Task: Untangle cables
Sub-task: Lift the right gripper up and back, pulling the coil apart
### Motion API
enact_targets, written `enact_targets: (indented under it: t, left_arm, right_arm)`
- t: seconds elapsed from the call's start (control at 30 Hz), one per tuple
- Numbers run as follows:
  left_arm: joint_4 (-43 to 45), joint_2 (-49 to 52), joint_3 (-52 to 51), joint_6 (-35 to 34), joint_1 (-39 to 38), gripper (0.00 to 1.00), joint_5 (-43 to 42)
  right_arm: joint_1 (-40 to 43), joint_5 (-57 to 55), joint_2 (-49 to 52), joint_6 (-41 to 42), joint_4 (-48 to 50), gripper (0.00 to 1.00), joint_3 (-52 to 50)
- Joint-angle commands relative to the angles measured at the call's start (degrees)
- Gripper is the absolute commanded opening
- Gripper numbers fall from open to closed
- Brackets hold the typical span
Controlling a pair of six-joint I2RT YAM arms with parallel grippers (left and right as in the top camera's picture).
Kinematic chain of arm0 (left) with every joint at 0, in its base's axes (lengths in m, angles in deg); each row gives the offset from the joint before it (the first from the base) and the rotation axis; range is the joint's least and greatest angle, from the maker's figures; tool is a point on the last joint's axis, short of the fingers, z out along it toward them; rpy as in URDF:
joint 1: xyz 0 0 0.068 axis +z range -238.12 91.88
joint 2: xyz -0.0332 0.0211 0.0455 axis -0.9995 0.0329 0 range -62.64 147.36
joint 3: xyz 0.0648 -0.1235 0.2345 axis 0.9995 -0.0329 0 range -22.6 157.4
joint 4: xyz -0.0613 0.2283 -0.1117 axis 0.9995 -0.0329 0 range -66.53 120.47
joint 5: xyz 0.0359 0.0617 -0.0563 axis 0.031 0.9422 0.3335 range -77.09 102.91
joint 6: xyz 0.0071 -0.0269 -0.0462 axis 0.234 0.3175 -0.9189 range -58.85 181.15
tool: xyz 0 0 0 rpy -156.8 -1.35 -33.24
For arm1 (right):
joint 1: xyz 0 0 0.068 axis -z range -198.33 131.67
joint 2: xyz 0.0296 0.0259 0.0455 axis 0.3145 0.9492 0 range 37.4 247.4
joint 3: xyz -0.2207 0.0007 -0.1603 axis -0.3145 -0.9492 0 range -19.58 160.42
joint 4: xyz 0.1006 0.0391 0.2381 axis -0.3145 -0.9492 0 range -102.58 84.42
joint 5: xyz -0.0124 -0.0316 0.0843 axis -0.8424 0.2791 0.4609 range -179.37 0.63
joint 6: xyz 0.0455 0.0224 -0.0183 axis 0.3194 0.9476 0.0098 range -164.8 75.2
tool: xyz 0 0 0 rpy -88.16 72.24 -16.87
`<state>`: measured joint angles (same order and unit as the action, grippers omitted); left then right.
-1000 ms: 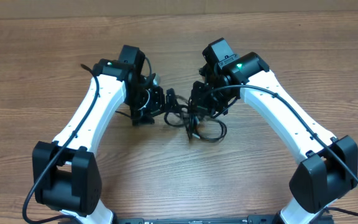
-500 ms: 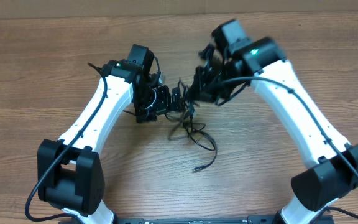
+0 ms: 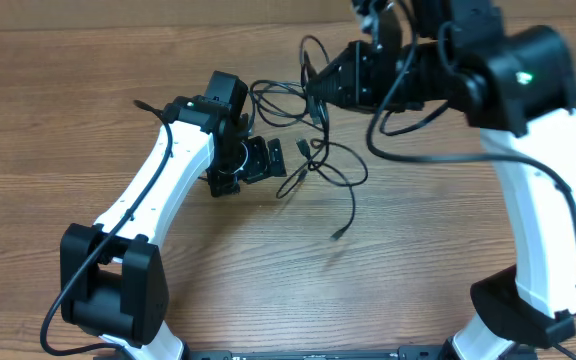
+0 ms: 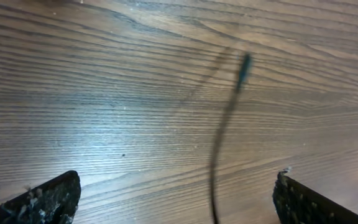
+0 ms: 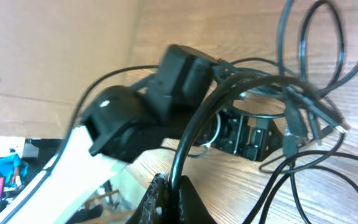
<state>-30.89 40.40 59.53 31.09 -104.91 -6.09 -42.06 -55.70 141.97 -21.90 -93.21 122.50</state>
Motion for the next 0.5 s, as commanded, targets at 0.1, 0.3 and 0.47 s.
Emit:
enact_targets:
  t: [0.1,0.3,0.47]
  left_arm:
    - [0.8,0.7,0.6,7.7,0.9,0.86,-15.2]
    - [1.3,0.7,0.8,21.3,7.1,0.87,-42.2]
    - [1.2,0.7,0.8,27.9,11.4,0.9,-53.6]
  right_arm:
    - [-0.2,-14.1,-0.4,-0.2,-6.2,0.04,3.4]
    - [-0.2,-23.4,-0.1,2.8,-9.4,0.04,-0.7]
    - [-0.2,-21.5,0.1,3.6,-8.7,0.04,-3.6]
